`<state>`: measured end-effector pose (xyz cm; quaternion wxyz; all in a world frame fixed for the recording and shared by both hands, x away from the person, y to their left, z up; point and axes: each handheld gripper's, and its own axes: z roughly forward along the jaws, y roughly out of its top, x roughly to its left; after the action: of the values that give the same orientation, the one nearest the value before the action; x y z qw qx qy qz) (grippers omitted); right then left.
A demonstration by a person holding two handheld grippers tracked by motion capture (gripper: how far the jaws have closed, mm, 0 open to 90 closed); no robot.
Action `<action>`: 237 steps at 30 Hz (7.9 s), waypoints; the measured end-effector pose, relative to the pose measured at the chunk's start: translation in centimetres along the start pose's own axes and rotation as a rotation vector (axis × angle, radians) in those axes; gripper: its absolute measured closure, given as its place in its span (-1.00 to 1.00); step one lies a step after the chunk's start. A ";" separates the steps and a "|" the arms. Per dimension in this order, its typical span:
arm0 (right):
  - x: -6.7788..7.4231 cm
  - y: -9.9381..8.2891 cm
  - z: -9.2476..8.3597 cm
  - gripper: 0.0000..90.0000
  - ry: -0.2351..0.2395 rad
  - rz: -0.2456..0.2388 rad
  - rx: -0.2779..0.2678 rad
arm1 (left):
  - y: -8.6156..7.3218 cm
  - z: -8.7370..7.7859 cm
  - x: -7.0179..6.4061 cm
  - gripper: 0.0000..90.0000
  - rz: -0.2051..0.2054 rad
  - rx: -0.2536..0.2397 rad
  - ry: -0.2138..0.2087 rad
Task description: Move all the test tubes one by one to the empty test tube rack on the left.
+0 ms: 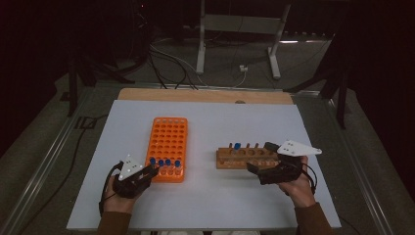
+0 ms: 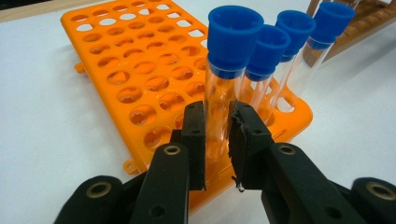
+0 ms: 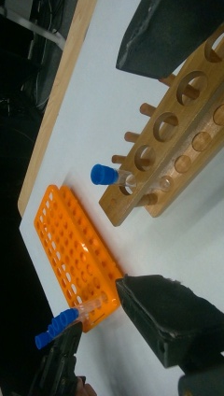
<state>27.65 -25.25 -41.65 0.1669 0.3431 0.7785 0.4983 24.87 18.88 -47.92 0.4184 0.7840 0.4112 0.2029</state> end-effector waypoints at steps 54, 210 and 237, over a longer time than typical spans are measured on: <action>-0.1 0.1 0.6 -1.00 -0.020 0.019 -0.017 | 1.0 -2.0 0.4 0.04 -0.023 -0.152 -0.102; 4.4 7.3 6.5 -0.06 0.178 -0.007 0.015 | 10.4 4.5 -6.5 0.74 0.069 -0.200 -0.126; 1.2 4.1 5.1 -1.00 -0.067 0.018 0.011 | 8.5 -0.5 0.4 0.74 -0.064 -0.288 0.022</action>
<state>31.42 -19.92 -40.16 0.1865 0.3674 0.7722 0.4837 28.82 16.82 -40.70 0.5281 0.7000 0.4074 0.2550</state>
